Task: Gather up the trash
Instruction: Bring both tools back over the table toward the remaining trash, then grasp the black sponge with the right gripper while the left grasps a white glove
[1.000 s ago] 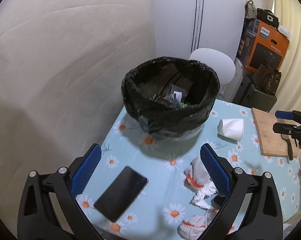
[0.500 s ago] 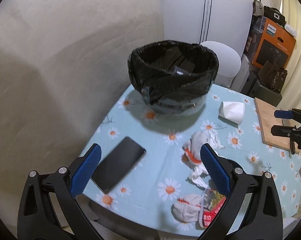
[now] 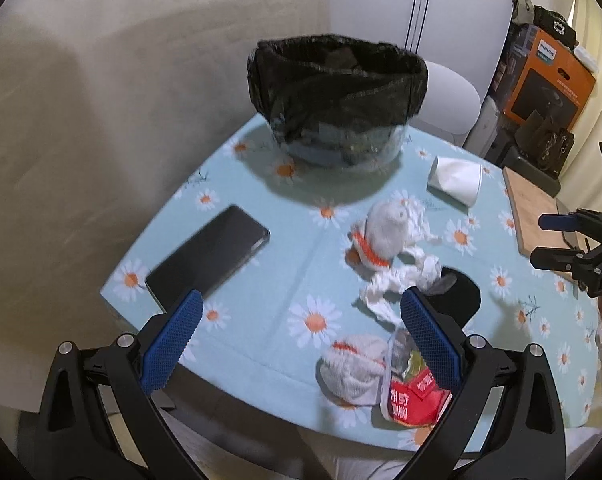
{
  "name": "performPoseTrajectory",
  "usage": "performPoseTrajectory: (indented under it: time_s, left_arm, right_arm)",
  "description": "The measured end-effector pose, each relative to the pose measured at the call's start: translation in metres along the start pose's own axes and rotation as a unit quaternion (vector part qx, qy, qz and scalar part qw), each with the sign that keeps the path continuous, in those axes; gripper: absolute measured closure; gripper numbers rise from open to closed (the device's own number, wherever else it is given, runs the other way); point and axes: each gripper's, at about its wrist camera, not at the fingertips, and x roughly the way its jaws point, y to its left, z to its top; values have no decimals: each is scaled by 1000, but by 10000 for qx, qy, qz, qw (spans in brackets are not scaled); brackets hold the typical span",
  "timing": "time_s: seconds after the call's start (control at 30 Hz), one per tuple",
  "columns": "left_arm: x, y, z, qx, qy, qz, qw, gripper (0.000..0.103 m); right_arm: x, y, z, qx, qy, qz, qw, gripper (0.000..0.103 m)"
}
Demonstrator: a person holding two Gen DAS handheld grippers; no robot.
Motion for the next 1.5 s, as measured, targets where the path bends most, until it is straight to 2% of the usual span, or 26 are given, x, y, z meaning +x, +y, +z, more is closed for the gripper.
performPoseTrajectory:
  time_s: [0.3, 0.67, 0.97, 1.13, 1.27, 1.3, 1.37, 1.4, 1.5]
  left_arm:
    - [23, 2, -29, -197, 121, -396, 9989, 6]
    - [58, 2, -40, 241, 557, -688, 9958, 6]
    - [76, -6, -51, 997, 873, -971, 9864, 6]
    - [88, -10, -55, 1167, 1002, -1275, 9798, 6]
    - [98, -15, -58, 1279, 1151, -1368, 9755, 6]
    - [101, -16, -58, 1318, 1188, -1407, 9740, 6]
    - [106, -19, -59, 1406, 1260, -1434, 9715, 6]
    - [107, -20, -58, 1426, 1265, -1423, 9713, 6]
    - [114, -22, -57, 1469, 1358, -1509, 9681, 21]
  right_arm:
    - [25, 16, -21, -131, 260, 63, 9996, 9]
    - [60, 34, -24, 44, 468, -173, 9987, 9]
    - [96, 42, -32, 370, 735, -466, 9955, 9]
    - [108, 42, -34, 492, 762, -518, 9945, 9]
    - [113, 43, -33, 466, 787, -589, 9941, 11]
    - [112, 43, -33, 447, 755, -663, 9939, 12]
    - [111, 42, -33, 453, 741, -607, 9944, 30]
    - [111, 41, -32, 488, 780, -477, 9946, 33]
    - [111, 40, -30, 459, 804, -436, 9947, 36]
